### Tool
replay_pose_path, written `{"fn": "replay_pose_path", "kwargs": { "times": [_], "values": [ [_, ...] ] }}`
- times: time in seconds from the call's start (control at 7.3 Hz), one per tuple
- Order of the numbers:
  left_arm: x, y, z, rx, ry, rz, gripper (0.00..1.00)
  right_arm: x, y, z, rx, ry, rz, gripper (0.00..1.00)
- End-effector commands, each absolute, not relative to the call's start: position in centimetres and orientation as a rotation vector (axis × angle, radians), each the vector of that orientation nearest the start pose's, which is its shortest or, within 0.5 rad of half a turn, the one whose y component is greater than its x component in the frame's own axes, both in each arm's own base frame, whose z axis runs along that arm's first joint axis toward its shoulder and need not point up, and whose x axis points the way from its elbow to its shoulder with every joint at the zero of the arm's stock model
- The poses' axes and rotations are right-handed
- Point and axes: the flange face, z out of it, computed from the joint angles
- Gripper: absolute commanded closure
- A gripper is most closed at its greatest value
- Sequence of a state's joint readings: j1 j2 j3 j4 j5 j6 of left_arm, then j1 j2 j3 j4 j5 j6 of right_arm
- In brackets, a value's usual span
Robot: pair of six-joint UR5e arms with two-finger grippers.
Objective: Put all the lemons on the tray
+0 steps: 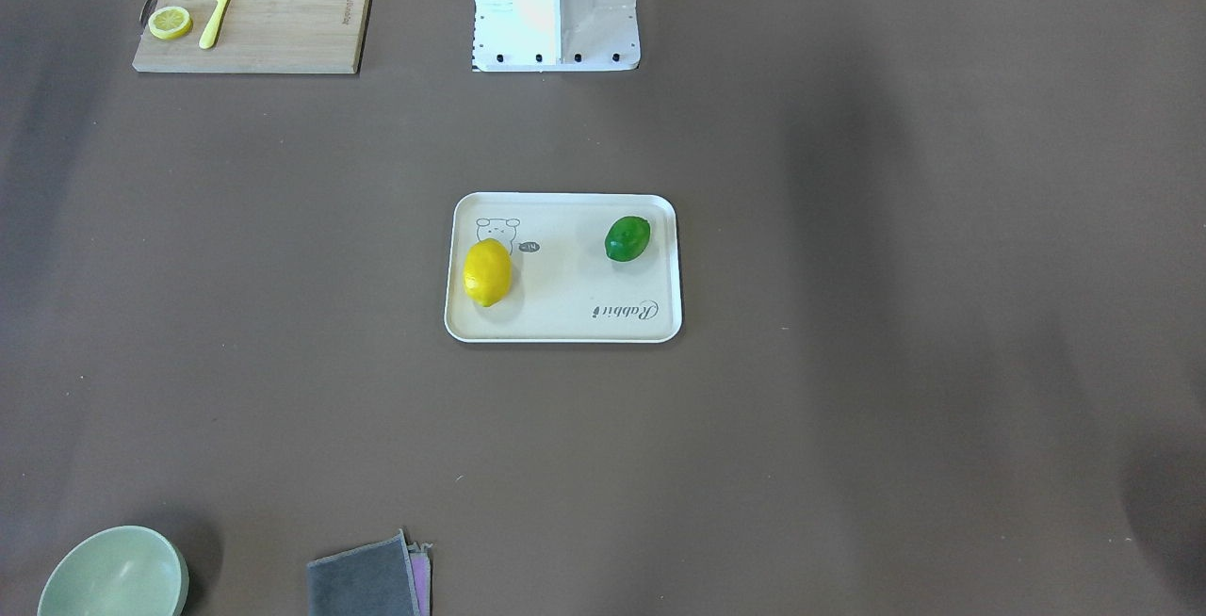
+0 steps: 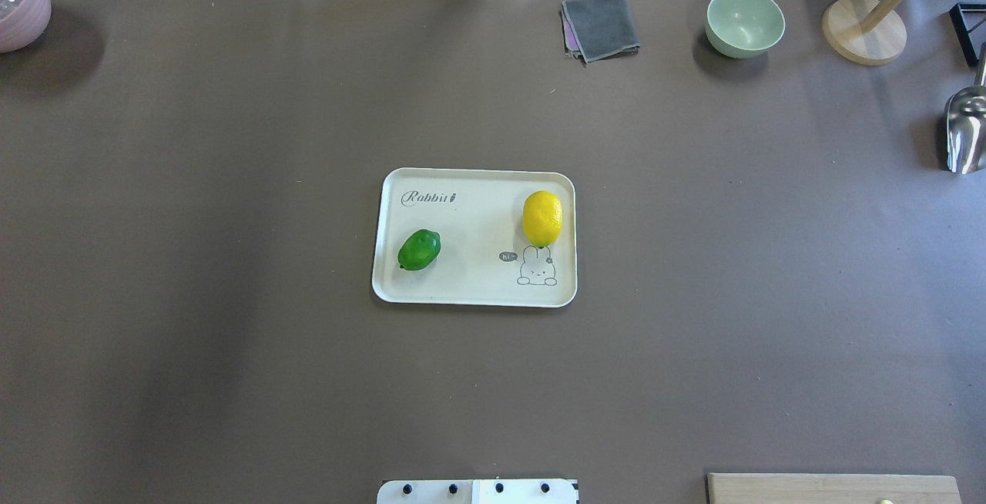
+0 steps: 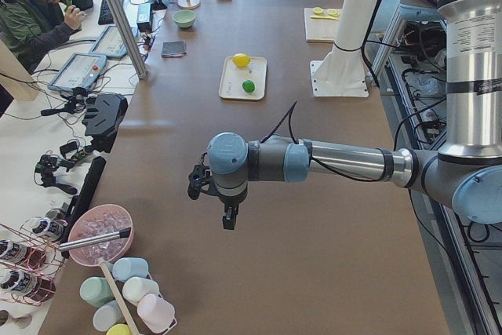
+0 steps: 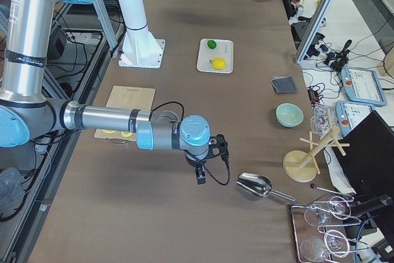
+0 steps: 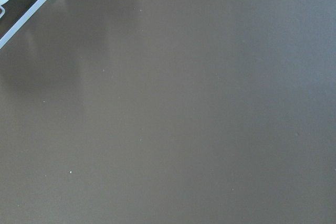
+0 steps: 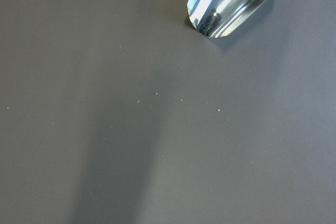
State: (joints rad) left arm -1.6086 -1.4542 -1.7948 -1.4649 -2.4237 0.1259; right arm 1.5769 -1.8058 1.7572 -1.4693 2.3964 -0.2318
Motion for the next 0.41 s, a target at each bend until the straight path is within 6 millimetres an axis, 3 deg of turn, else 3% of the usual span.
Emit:
{"fn": "replay_pose_path", "kwargs": {
  "times": [0.0,0.27],
  "values": [
    [-7.44,-43.79,60.79,0.071,0.85,0.084,0.02,6.24,-39.56,65.82,0.159,-0.816,-0.239,0.0],
    [-7.52,-43.91,60.59,0.076,0.85,0.086,0.02,6.24,-39.52,66.11,0.155,-0.816,-0.239,0.0]
  ]
}}
